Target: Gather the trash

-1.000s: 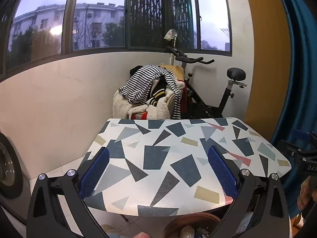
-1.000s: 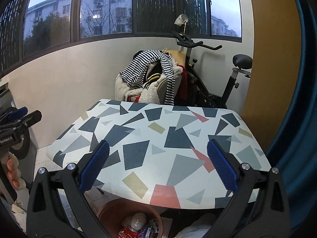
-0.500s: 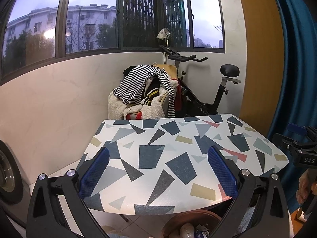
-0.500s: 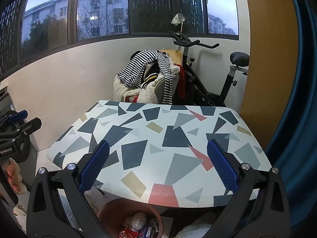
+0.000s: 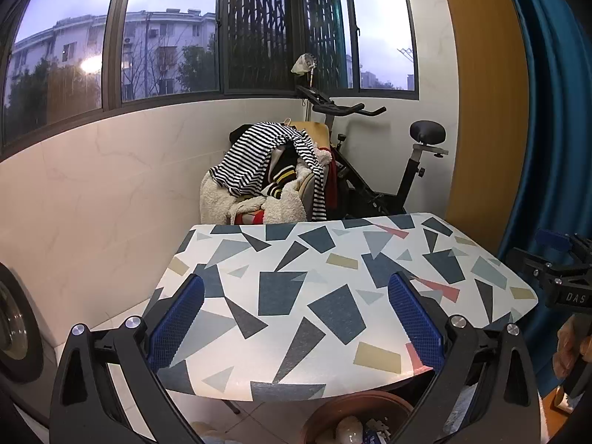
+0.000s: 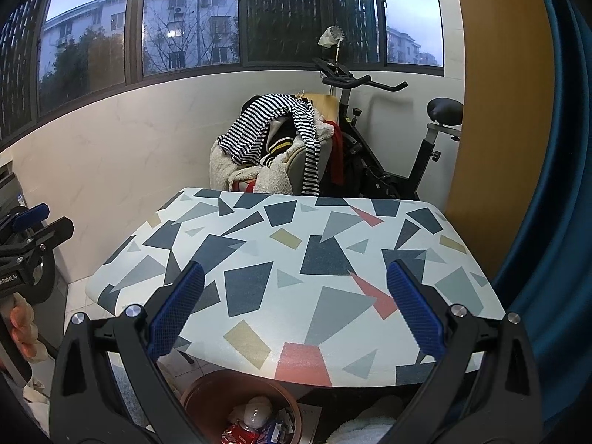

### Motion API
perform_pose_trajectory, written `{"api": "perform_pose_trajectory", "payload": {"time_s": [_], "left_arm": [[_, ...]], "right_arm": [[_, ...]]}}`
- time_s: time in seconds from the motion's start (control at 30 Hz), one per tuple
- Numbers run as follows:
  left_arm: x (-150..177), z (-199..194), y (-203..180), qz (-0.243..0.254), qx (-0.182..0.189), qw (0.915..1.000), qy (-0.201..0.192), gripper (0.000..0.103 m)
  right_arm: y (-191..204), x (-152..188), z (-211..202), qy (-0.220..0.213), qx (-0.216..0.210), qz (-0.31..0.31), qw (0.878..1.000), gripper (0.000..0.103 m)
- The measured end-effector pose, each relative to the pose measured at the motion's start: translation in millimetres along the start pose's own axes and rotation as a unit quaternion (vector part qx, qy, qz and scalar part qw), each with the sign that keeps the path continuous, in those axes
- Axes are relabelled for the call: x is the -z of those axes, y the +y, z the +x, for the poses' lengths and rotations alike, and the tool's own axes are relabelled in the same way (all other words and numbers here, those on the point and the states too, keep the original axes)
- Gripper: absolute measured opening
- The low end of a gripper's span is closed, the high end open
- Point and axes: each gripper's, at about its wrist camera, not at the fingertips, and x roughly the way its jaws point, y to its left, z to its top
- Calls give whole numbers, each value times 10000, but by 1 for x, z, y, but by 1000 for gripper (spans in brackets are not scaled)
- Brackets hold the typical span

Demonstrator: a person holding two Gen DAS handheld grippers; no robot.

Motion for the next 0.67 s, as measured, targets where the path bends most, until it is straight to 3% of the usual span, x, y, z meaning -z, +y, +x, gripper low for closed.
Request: {"api": "perform_pose_trajectory", "payload": {"time_s": [0.67], "left_arm": [[2, -4, 3, 33, -68, 10000, -4, 97]], "right_arm": [[-3, -1, 0, -2, 1, -47, 10000, 97]]}}
